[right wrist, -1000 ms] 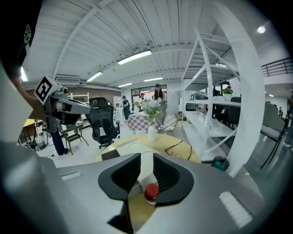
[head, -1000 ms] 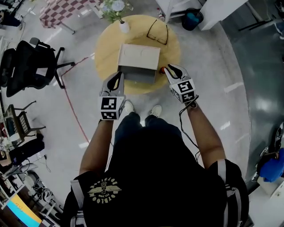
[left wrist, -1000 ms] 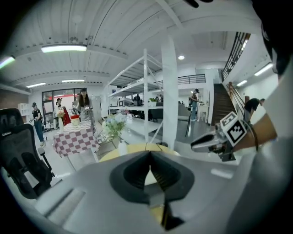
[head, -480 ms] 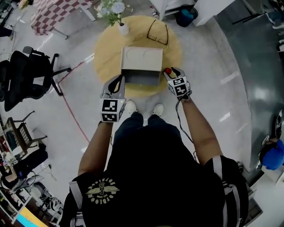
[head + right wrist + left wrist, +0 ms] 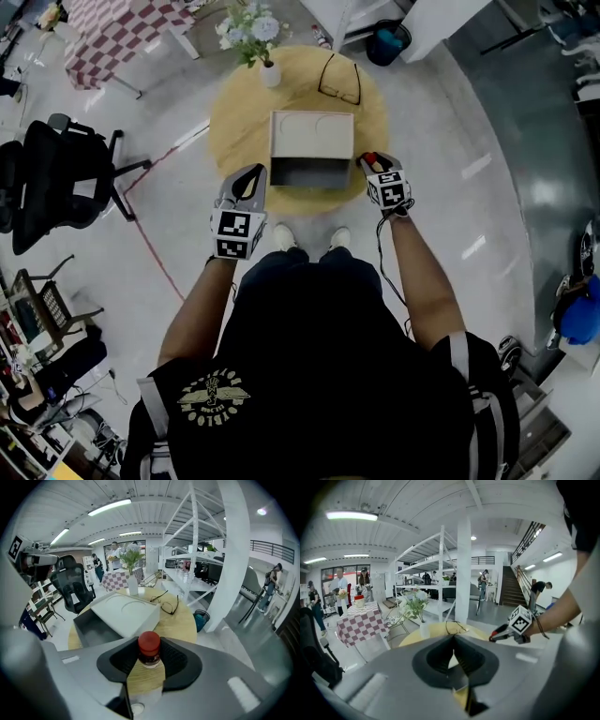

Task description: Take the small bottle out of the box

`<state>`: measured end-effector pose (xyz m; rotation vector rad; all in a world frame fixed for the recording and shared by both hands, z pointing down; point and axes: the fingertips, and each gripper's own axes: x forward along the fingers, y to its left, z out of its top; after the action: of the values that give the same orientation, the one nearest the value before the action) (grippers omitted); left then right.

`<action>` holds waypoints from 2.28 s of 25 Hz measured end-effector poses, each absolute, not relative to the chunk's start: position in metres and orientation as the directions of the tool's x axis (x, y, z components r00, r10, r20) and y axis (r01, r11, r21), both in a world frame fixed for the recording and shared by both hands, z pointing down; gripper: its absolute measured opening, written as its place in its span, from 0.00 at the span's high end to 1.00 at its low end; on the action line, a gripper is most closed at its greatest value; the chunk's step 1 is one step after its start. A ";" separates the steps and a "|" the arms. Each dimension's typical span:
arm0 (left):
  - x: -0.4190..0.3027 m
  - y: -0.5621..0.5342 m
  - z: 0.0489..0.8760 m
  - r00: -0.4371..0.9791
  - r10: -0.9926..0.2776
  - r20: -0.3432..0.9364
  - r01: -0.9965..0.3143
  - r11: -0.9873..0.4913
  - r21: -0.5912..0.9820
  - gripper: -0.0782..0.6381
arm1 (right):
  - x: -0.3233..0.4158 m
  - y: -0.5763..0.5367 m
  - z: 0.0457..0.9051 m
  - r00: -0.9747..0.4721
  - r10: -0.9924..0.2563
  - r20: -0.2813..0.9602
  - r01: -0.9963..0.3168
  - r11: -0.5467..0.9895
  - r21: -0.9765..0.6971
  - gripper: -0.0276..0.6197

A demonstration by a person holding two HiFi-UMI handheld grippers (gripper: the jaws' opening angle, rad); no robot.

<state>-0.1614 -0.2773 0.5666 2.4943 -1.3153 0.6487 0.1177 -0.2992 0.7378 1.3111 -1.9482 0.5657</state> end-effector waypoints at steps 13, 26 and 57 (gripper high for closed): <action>-0.165 -0.280 0.536 0.520 -0.748 0.412 -0.832 -0.553 0.046 0.89 | 0.064 -0.277 0.641 -0.363 -0.616 0.699 -0.851 0.525 0.021 0.72; -0.241 -0.213 0.545 0.350 -0.793 0.498 -0.914 -0.405 -0.002 0.89 | -0.016 -0.278 0.740 -0.414 -0.497 0.763 -0.755 0.656 0.018 0.72; -0.149 -0.271 0.466 0.582 -0.739 0.339 -0.776 -0.629 -0.039 0.89 | 0.037 -0.240 0.454 -0.598 -0.656 0.460 -0.690 0.714 0.122 0.95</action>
<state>-0.1493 -0.2712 0.4658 2.6917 -1.2949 0.4970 0.0370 -0.2399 0.4538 1.0296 -2.4412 0.0939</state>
